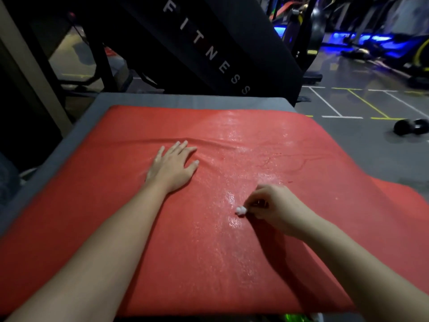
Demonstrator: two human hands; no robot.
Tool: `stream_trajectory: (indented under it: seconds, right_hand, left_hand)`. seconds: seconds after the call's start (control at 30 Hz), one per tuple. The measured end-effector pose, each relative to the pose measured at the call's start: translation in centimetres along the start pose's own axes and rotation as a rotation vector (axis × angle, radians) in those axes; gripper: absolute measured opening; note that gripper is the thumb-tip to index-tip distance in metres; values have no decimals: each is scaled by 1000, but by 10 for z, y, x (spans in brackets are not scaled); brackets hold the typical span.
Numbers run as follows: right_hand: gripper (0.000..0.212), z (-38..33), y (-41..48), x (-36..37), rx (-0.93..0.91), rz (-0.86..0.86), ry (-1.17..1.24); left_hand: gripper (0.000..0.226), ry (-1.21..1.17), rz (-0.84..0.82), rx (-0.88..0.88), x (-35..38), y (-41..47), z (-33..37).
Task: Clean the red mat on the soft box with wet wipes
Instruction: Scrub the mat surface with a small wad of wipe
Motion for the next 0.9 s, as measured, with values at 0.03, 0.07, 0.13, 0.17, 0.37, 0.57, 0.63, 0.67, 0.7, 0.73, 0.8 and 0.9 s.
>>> stream_trajectory:
  seconds: [0.03,0.07,0.13,0.17,0.37,0.57,0.63,0.67,0.7,0.73,0.8,0.9]
  right_hand:
    - [11,1,4,-2,13,9,12]
    - [12,2,9,-3,24,16,16]
    - [16,3,17,-2,36,15,11]
    - [16,3,20,-1,39,17,5]
    - [10,-1,7,-7,13,101,66]
    - [12,-10,-12,-12,-64,163,56]
    - [17,-19,-21,-7,-25,69,26]
    - [17,-24,-27,-4,-2,-6,19]
    - [14,-27,-35,-1,19,-94,23]
    - [11,-31,-43,3,33,-178,21]
    - [12,-37,-59,11,35,-287,-15]
    - [12,-40,-69,15,10,-242,-20]
  left_hand:
    - [55,5,0,-1,-2,0,0]
    - [55,-2,4,3,-2,1,-1]
    - [53,-19,21,4,-3,0,-1]
    - [52,-26,41,4,-5,-1,0]
    - [52,-208,97,57,-38,-39,15]
    - [47,-168,-26,75,-67,-86,35]
    - [52,-72,-86,96,-62,-114,43]
    - [54,-49,-97,100,-58,-127,46]
    - [55,-45,-105,111,-54,-140,50]
    - [56,-43,-121,134,-49,-150,53]
    - [57,16,-182,195,-40,-162,58]
    - [56,79,-220,227,-38,-168,58]
Point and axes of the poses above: each hand's wrist, its own y-axis towards the middle knuckle, its own x-axis out of the palm, z = x × y, the point moved 5 cm from there along y, towards the middle knuckle, and after that the axes turned 13 degrees about y, right-handed, at the moved point
